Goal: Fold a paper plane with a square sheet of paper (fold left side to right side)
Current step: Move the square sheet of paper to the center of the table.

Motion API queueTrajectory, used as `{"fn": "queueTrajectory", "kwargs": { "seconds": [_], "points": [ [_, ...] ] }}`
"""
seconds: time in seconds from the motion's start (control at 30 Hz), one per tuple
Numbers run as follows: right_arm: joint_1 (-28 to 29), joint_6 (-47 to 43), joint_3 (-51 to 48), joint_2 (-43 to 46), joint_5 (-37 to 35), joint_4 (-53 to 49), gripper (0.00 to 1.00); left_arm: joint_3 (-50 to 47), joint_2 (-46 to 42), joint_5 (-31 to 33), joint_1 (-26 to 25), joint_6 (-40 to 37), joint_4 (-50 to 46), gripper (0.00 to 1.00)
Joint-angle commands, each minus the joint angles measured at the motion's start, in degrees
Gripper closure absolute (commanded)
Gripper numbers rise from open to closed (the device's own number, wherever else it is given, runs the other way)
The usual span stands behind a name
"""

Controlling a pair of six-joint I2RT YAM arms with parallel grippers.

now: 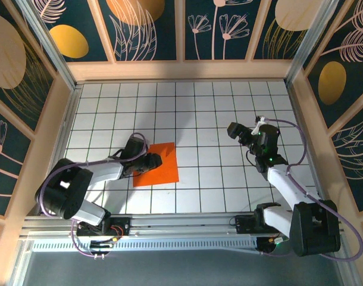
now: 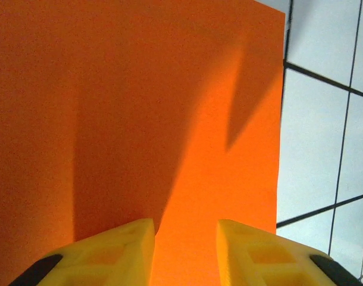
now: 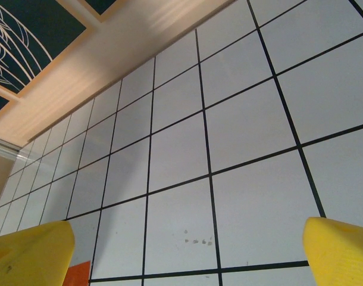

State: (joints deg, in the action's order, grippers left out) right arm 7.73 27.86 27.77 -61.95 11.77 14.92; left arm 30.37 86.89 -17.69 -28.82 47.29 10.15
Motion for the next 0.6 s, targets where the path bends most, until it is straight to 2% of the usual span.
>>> {"fn": "queueTrajectory", "kwargs": {
  "seconds": [0.0,0.27,0.57],
  "points": [
    [0.4,-1.2,1.6,-0.4,-1.4,-0.6,0.02,3.4,4.4,0.2,-1.3,0.7,2.2,0.67],
    [0.5,-1.9,1.5,-0.5,-1.7,-1.0,0.01,14.5,15.6,-1.2,-3.8,-1.3,2.1,0.68],
    [0.5,-2.5,1.6,-1.1,-2.4,-1.8,0.01,24.9,24.2,-2.9,-5.6,-5.0,-1.5,0.69]
  ]
}}
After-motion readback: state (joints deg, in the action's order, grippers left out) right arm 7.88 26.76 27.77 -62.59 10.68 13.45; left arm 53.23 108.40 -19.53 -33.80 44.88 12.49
